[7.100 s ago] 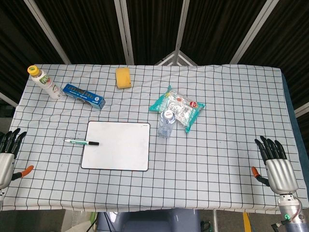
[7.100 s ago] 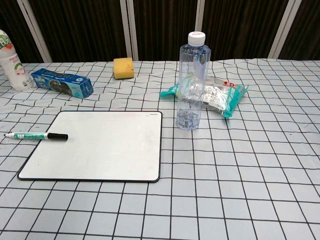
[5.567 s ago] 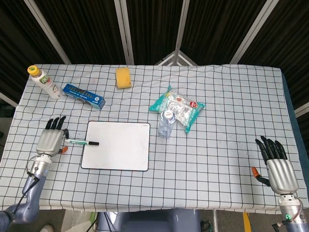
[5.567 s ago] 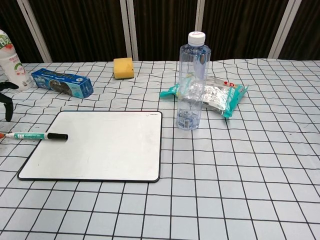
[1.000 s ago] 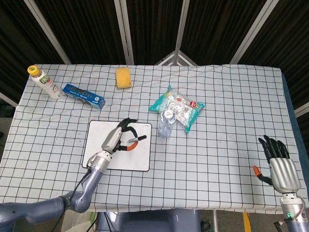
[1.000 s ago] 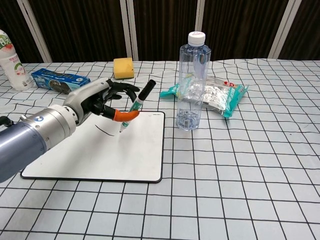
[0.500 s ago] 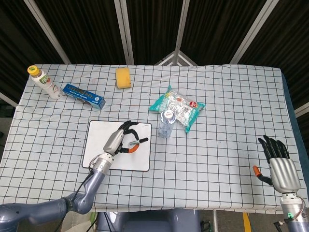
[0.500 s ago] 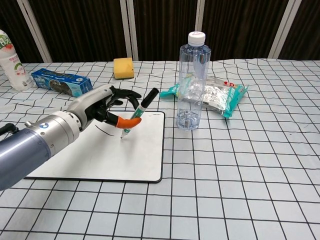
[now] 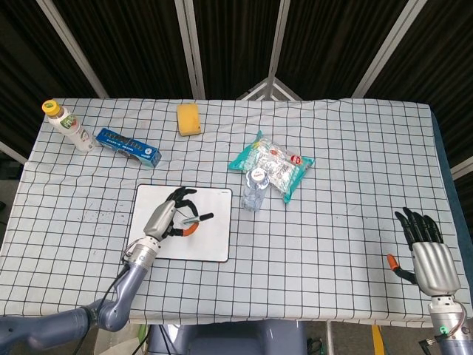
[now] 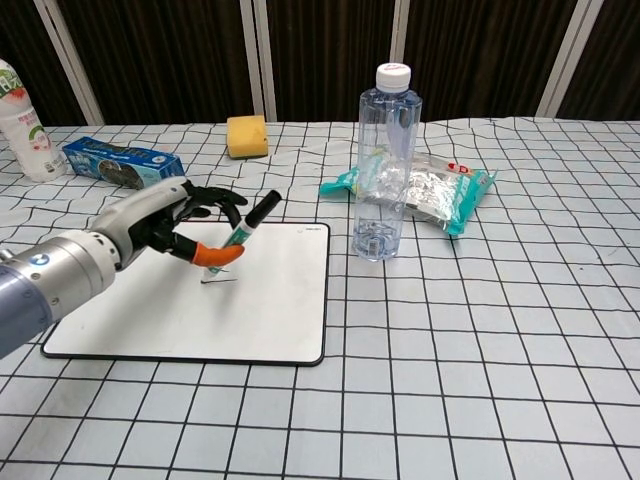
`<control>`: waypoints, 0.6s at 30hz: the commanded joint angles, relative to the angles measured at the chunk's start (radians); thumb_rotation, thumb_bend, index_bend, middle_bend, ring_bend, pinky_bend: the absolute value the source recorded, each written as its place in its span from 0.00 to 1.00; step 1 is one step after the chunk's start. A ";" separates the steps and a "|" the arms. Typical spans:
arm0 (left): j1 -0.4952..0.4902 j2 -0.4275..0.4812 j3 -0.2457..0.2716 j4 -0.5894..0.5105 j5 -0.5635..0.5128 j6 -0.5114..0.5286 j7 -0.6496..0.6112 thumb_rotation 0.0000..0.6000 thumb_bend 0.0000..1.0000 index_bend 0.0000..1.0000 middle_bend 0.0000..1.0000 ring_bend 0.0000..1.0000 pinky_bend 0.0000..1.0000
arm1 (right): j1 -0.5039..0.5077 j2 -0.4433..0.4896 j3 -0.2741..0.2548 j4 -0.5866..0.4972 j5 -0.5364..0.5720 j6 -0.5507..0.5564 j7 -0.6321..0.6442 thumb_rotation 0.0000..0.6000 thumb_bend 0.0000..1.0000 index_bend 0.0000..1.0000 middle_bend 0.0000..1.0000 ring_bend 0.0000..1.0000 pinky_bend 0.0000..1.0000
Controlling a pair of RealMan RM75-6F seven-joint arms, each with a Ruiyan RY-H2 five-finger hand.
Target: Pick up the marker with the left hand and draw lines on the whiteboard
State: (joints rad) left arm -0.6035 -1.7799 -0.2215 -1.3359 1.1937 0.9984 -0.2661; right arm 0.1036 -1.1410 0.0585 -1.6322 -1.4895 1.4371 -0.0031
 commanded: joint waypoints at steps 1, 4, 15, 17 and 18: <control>0.029 0.038 0.022 -0.033 -0.001 0.009 0.000 1.00 0.55 0.68 0.13 0.00 0.03 | 0.000 -0.002 0.000 -0.001 0.000 0.001 -0.003 1.00 0.35 0.00 0.00 0.00 0.00; 0.057 0.079 0.044 -0.063 -0.001 0.015 0.000 1.00 0.55 0.68 0.13 0.00 0.03 | 0.000 -0.004 0.001 -0.002 0.002 0.000 -0.008 1.00 0.35 0.00 0.00 0.00 0.00; 0.136 0.224 0.023 -0.232 0.087 0.135 -0.111 1.00 0.55 0.68 0.14 0.00 0.03 | 0.000 -0.015 0.000 0.015 -0.019 0.017 -0.016 1.00 0.35 0.00 0.00 0.00 0.00; 0.142 0.248 0.013 -0.254 0.125 0.169 -0.128 1.00 0.55 0.68 0.14 0.00 0.03 | 0.000 -0.016 0.001 0.017 -0.021 0.020 -0.017 1.00 0.35 0.00 0.00 0.00 0.00; 0.145 0.261 0.007 -0.263 0.140 0.185 -0.134 1.00 0.55 0.68 0.14 0.00 0.03 | 0.000 -0.017 0.001 0.019 -0.023 0.022 -0.016 1.00 0.35 0.00 0.00 0.00 0.00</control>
State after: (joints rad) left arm -0.4736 -1.5580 -0.1939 -1.5622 1.2854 1.1356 -0.3698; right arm 0.1032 -1.1571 0.0594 -1.6145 -1.5115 1.4584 -0.0194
